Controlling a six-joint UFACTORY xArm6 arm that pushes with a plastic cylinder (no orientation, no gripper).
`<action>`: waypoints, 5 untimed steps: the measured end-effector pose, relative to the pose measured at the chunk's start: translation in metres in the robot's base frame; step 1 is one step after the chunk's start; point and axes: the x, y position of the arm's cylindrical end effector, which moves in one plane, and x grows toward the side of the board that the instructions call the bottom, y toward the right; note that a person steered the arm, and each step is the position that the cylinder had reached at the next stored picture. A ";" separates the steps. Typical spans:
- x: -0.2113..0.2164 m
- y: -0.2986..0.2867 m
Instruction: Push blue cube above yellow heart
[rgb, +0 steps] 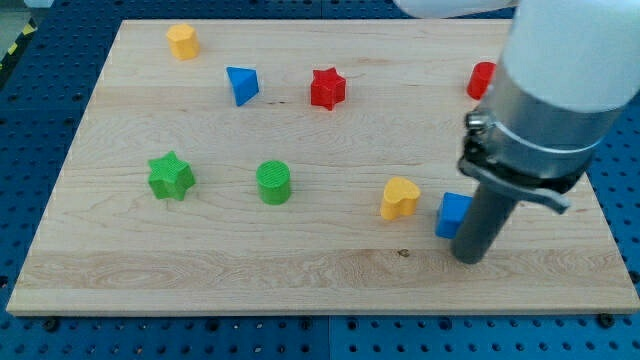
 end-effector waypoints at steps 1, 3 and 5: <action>-0.009 0.004; -0.054 -0.019; -0.081 0.035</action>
